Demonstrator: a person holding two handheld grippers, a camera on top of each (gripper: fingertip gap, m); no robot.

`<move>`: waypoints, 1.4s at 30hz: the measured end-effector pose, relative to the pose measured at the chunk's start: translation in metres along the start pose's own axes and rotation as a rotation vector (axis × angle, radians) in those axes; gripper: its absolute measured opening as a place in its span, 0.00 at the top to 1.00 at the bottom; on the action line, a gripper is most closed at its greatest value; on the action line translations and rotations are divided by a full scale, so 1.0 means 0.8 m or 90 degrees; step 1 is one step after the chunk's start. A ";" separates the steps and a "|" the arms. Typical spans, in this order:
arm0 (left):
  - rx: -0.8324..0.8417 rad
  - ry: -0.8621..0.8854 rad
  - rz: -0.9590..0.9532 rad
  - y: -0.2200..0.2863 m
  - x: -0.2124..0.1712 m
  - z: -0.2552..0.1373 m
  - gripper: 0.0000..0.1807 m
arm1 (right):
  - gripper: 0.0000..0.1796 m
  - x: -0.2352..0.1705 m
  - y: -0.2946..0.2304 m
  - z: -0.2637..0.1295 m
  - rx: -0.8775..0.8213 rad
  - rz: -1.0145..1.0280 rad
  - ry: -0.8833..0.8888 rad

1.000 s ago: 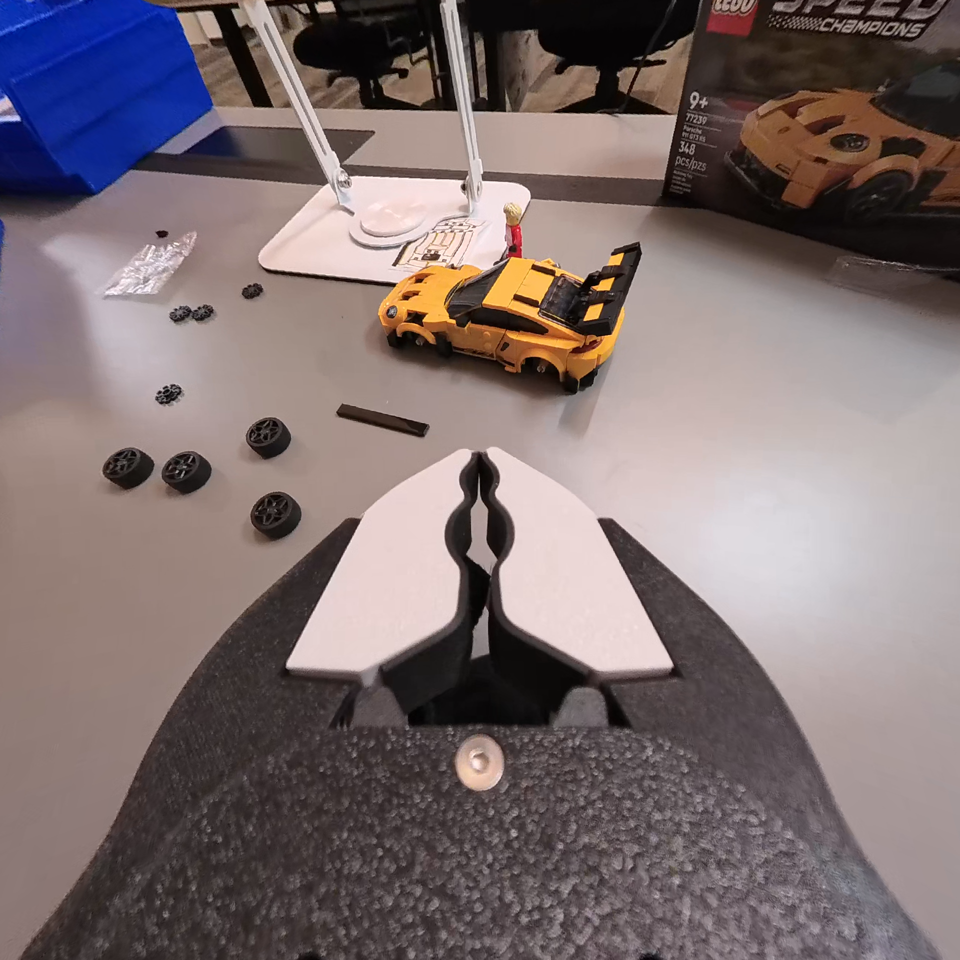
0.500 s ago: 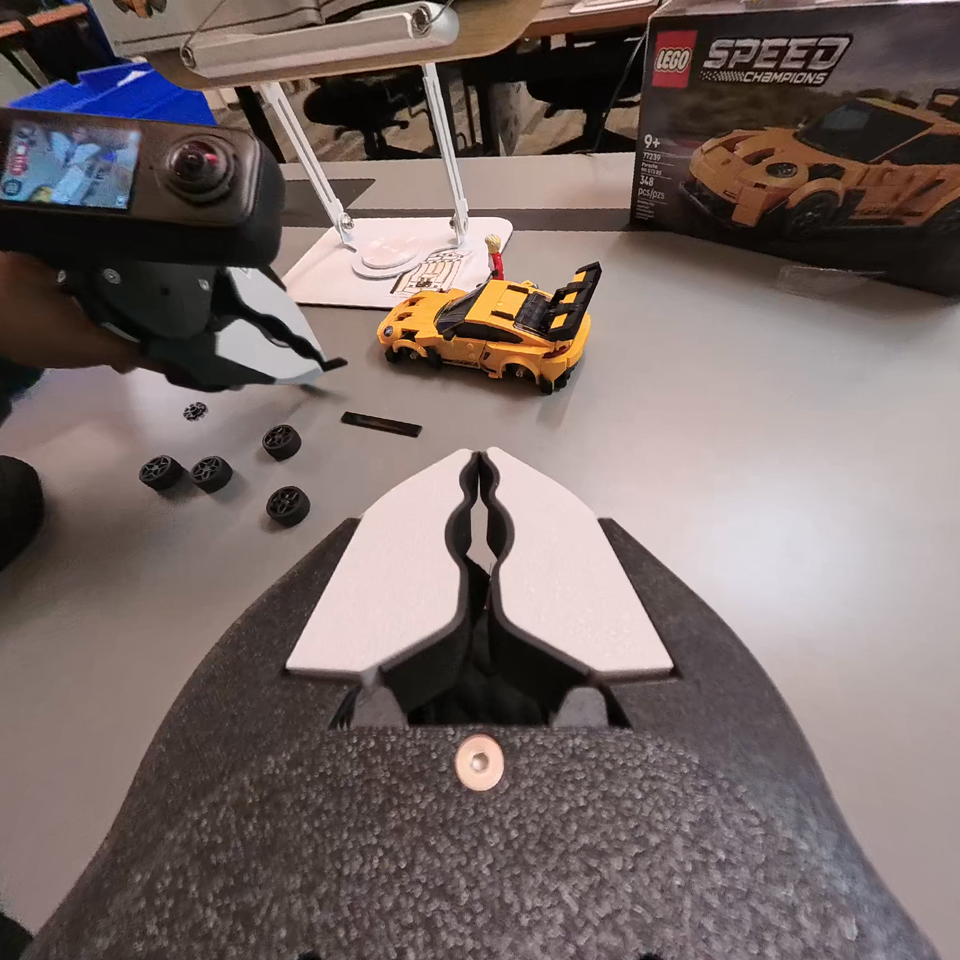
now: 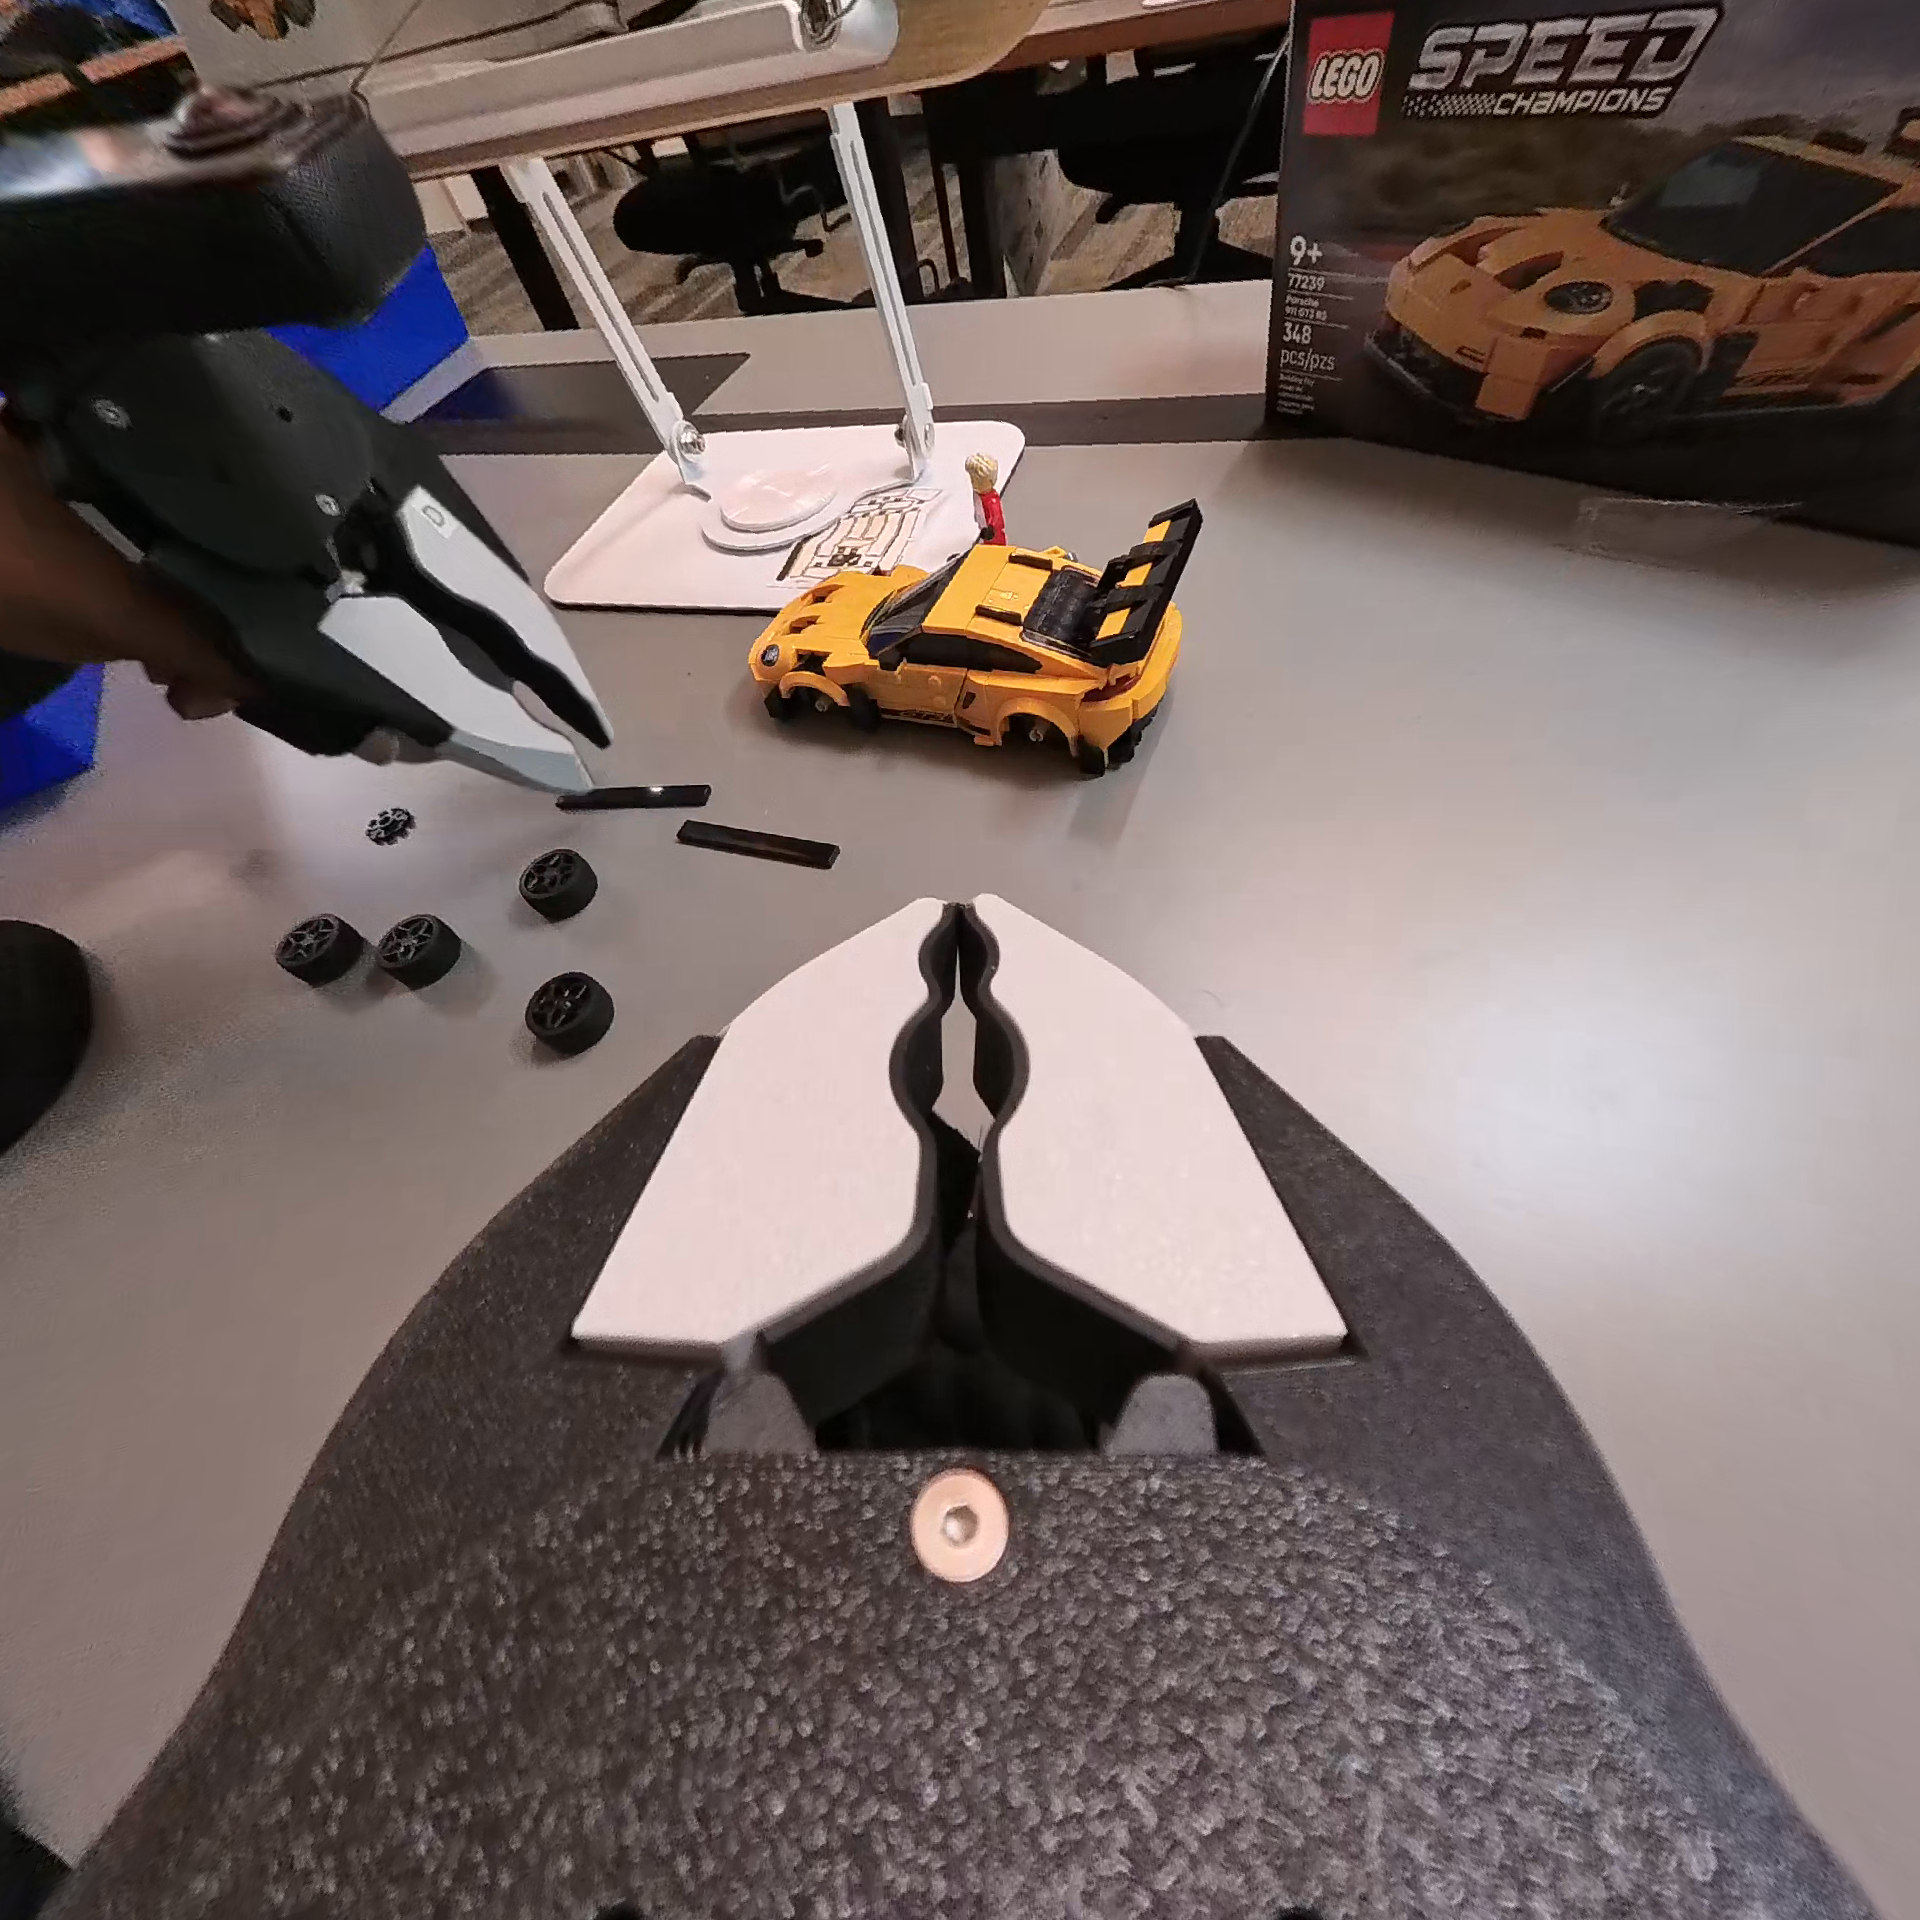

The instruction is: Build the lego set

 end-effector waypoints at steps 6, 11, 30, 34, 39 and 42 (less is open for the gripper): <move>-0.057 0.042 -0.013 -0.002 -0.016 0.012 0.90 | 1.00 0.000 0.000 0.002 -0.001 -0.001 -0.001; -0.075 0.042 0.090 0.005 -0.019 0.010 0.96 | 1.00 -0.001 -0.003 0.004 0.007 -0.005 -0.001; 0.052 0.279 0.013 -0.015 0.009 -0.031 0.82 | 1.00 0.017 -0.016 0.017 0.027 -0.077 0.008; 0.055 0.296 -0.019 -0.038 0.028 -0.014 0.73 | 0.97 0.034 -0.019 0.023 0.032 -0.112 0.024; 0.030 0.287 0.025 -0.054 0.071 0.014 0.64 | 0.96 0.042 -0.025 0.025 0.032 -0.117 0.043; 0.003 0.257 0.055 -0.059 0.095 0.034 0.57 | 0.96 0.038 -0.025 0.025 0.029 -0.113 0.038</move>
Point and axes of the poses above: each gripper's, where its closed fingertips meet, z out along the fingers, x out of its top, y = z × x across the jaws, the point moved 5 cm from there along -z, back along the fingers, and after that the axes turned 1 degree about x, right-handed, at the moved point
